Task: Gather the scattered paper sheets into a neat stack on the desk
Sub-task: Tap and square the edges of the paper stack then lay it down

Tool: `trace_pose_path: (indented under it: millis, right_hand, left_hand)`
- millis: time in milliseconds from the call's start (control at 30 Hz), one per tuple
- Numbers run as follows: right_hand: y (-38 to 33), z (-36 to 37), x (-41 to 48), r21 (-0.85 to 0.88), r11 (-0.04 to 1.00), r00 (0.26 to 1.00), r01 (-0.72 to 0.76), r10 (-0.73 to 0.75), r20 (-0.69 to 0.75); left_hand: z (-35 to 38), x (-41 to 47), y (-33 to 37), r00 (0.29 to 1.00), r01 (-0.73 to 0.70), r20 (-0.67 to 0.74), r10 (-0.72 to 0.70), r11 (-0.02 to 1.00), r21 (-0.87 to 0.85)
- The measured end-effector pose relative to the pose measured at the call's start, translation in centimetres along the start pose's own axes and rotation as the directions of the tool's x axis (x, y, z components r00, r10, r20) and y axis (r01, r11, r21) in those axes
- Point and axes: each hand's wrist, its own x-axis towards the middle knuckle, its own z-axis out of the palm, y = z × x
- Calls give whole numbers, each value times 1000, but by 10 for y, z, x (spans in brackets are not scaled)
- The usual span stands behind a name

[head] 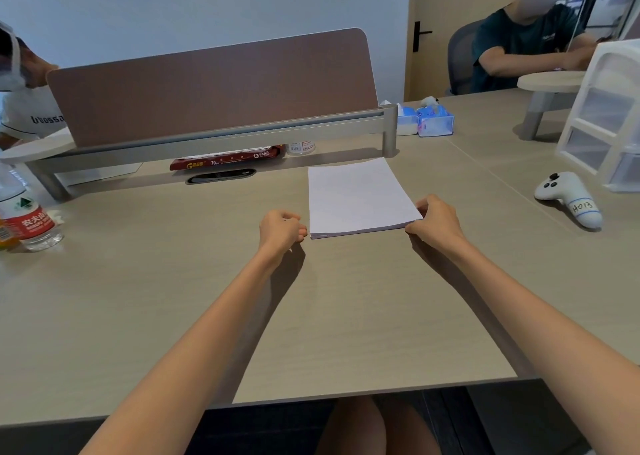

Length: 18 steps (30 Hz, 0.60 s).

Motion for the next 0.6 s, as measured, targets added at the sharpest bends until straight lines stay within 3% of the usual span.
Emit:
trace_pose_path:
  millis: [233,367,433,500,600]
  right_hand:
    - [6,5,2,-15,999,999,34,-34,-10]
    - [1,4,4,23,999,999,32,-31,-40]
    - [-5,6,9,-1,996,993,91,-91,-78]
    - [-11,9,16,-65,985,981,163,-168,-94]
    - [-18,16,32,-202,941,959,273,-282,-19]
  left_hand:
    - [5,3,-5,1000,-8,4,8,1000,-23]
    - [6,7,2,993,-117,-3,119,976,185]
    - [11,7,8,961,-239,-36,276,885,400]
    - [19,12,14,904,-359,-24,426,789,499]
    - [37,30,20,810,-562,194,554,637,527]
